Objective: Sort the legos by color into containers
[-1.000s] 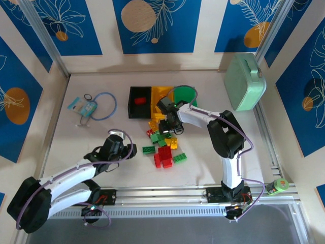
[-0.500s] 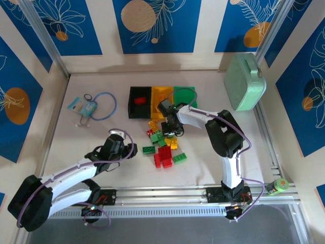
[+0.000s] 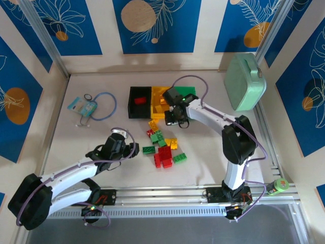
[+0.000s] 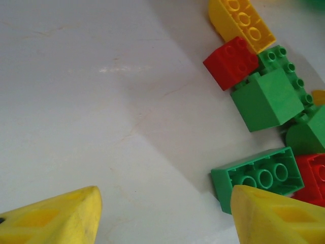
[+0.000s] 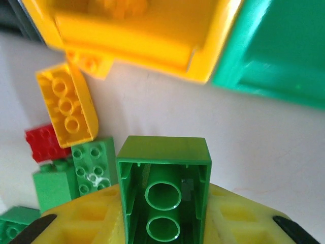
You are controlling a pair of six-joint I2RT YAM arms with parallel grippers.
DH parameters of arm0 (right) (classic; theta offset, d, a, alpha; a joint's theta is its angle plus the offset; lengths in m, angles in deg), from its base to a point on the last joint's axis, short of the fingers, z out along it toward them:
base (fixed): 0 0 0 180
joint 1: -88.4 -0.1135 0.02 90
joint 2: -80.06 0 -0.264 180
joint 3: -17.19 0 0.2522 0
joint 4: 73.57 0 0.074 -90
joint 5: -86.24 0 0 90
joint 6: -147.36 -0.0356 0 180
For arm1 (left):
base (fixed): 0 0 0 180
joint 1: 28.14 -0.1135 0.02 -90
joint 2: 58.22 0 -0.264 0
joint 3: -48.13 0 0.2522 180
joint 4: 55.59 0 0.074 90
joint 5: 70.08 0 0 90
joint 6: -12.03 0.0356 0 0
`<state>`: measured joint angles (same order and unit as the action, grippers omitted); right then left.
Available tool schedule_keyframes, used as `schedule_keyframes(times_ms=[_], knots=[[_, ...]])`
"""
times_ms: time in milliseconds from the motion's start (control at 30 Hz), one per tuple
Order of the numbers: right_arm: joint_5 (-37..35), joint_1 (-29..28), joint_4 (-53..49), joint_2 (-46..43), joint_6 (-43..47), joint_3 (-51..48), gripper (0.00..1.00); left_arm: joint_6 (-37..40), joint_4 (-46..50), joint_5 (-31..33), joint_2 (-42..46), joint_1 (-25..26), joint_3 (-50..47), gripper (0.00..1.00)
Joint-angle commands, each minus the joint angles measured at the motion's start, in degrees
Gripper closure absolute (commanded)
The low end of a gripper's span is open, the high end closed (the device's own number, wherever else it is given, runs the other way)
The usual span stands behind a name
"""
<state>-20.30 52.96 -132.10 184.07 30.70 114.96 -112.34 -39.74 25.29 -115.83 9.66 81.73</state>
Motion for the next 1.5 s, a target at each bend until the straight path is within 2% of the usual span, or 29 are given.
schedule_keyframes(times_ms=[0, 267, 300, 333, 367, 400, 500, 733, 900, 1267, 1467], knots=[[0.15, 5.58, -2.63, -0.51, 2.31, 3.61, 0.67, 1.90, -0.96, -1.07, 0.03, 1.98, 1.73, 0.32], [1.86, 12.91, -5.51, 7.43, 5.34, 14.59, 0.66, 4.06, 1.68, 1.39, -0.36, 5.82, 4.45, 0.32], [1.79, 13.56, -6.39, 8.81, 5.50, 16.74, 0.62, 4.11, 1.82, 1.48, -0.49, 6.29, 4.74, 0.32], [1.77, 13.95, -7.40, 9.86, 5.75, 18.66, 0.54, 4.30, 1.97, 1.49, -0.69, 6.67, 5.01, 0.32], [1.85, 14.17, -8.51, 10.77, 6.05, 20.86, 0.39, 4.53, 2.23, 1.57, -0.83, 7.10, 5.40, 0.32], [1.71, 14.13, -8.92, 11.09, 6.40, 22.14, 0.32, 4.81, 2.68, 1.71, -1.03, 7.64, 5.84, 0.32], [-0.28, 13.18, -7.15, 9.01, 6.13, 21.10, 0.26, 5.66, 4.80, 2.75, -1.79, 8.88, 7.51, 0.32], [2.92, 11.33, 1.78, 0.47, 3.64, 6.39, 0.26, 7.57, 5.99, 0.78, -5.44, 9.96, 10.42, 0.28], [3.97, 10.48, 5.45, -5.01, 1.50, -2.26, 0.27, 8.86, 8.79, 0.96, -12.08, 11.07, 14.86, 0.26], [4.34, 9.86, 8.17, -10.28, -0.50, -10.33, 0.28, 1.36, 7.42, 3.38, -24.79, 11.03, 17.84, 0.30], [4.41, 9.86, 9.07, -11.97, -0.77, -12.67, 0.28, -1.50, 9.05, 6.71, -25.26, 9.45, 16.34, 0.31]])
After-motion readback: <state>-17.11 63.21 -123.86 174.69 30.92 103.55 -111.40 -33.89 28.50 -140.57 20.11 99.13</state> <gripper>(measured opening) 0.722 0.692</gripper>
